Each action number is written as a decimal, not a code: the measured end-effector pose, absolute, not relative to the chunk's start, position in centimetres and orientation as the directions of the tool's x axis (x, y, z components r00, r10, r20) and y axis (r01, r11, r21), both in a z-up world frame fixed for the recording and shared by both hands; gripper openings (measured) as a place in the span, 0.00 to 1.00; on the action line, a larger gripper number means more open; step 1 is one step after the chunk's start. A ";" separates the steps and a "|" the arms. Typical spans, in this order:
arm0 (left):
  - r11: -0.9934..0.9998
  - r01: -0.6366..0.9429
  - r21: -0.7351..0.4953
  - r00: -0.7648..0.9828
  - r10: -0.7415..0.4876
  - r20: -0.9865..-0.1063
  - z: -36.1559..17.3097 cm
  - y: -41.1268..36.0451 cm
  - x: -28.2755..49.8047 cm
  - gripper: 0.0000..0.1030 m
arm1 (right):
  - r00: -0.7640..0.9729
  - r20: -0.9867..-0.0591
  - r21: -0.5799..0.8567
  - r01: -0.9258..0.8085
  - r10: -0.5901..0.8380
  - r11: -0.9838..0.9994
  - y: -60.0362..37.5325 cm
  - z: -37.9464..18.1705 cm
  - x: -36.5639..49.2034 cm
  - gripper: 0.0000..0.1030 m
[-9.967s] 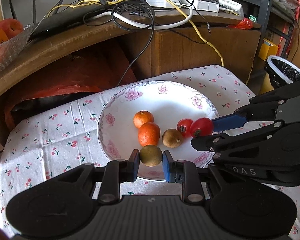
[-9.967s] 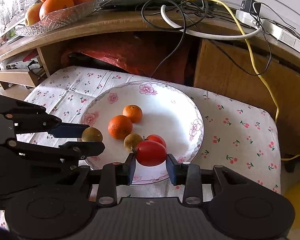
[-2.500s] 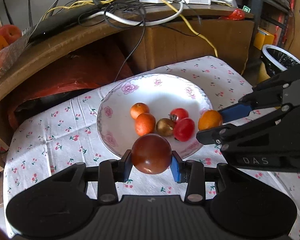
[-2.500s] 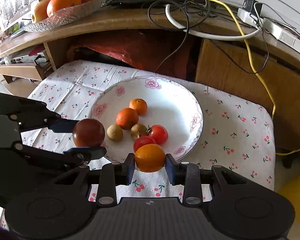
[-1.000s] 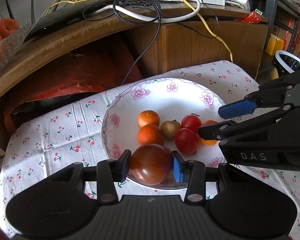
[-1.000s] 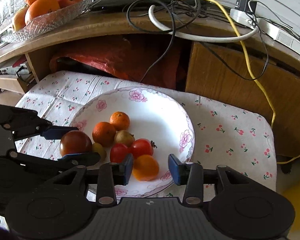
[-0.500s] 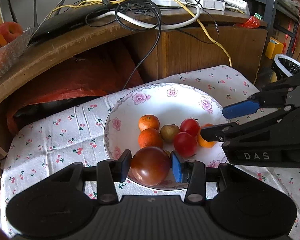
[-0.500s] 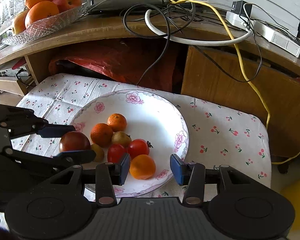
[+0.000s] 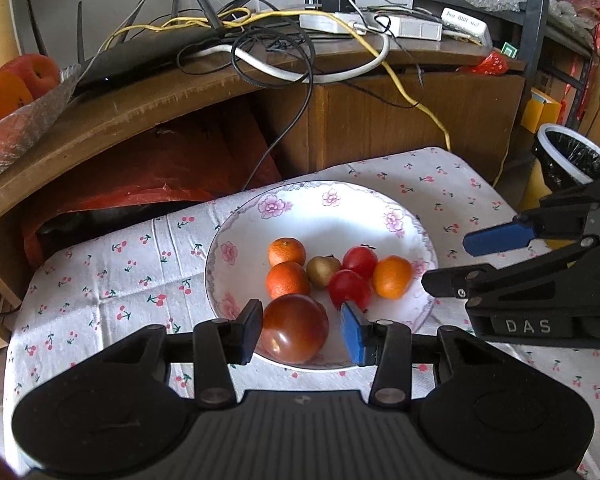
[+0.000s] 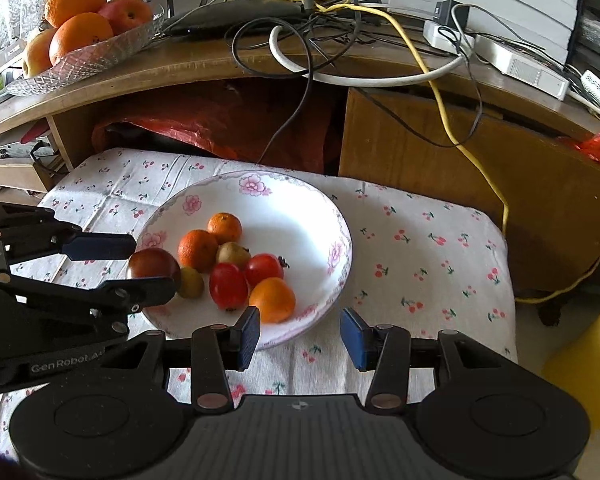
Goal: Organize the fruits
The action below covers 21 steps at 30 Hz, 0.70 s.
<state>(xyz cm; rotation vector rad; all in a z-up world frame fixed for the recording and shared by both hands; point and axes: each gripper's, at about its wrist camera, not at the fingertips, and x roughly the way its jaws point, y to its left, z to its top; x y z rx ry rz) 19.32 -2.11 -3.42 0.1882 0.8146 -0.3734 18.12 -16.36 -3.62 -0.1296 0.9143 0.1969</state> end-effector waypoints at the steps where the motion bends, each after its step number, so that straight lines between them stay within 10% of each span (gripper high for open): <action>1: 0.919 0.393 0.019 0.627 -0.253 -0.737 -3.3 -2.1 19.0 0.49 | 0.592 -0.798 -0.028 -0.221 0.111 0.975 -16.4 -3.6 17.8 0.39; 21: 0.935 0.355 -0.015 0.634 -0.253 -0.730 -2.1 -1.5 13.1 0.51 | 0.613 -0.783 0.002 -0.162 0.103 0.987 -16.9 -1.8 11.7 0.40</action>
